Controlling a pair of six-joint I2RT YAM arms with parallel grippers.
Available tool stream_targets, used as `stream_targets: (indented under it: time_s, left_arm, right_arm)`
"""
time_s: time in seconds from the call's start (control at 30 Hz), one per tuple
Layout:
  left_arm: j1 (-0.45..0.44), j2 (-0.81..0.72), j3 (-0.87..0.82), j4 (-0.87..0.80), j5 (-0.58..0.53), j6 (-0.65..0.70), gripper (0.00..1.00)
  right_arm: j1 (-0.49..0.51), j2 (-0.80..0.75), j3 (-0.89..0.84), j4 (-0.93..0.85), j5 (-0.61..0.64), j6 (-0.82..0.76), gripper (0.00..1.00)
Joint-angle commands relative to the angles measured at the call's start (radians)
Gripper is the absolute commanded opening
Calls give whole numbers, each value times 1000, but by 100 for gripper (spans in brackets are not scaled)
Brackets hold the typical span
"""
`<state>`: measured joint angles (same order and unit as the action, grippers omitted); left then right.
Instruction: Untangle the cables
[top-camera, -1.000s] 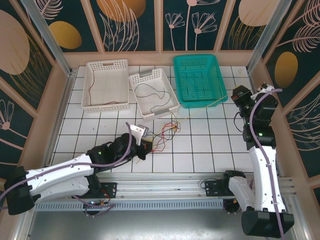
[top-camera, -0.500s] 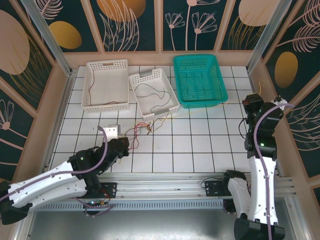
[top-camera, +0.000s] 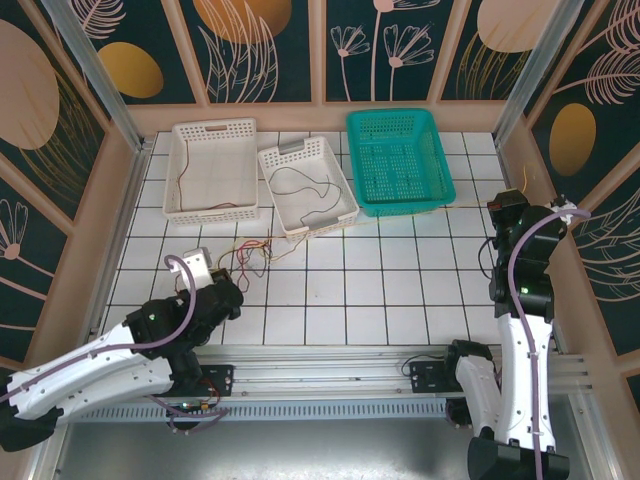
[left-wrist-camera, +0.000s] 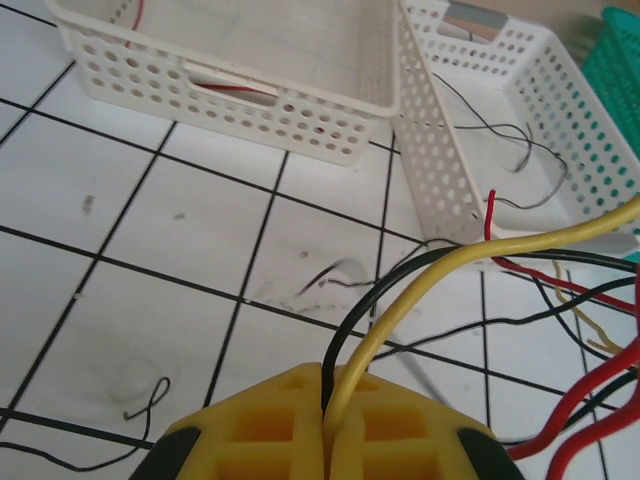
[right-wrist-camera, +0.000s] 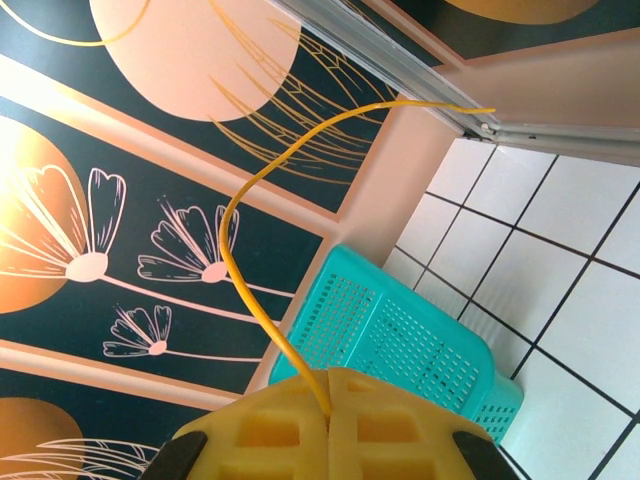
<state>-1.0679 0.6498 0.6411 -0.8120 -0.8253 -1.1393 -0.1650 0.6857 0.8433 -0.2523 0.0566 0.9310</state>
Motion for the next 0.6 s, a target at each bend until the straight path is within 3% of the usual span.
stream_targets:
  time_s: [0.0,0.23,0.57]
  left_arm:
    - [1,15,41,-112,-101,-89,0]
    - [1,-9,43,-162,-153,-158,0]
    - [22,34,57,-147,-197,-123,0]
  right_arm:
    - [-21,-18,10,-10,24,28,0]
    - [-39,-46,1,-48,43,75,0]
    - [-66,-42,32,-160,139,171,0]
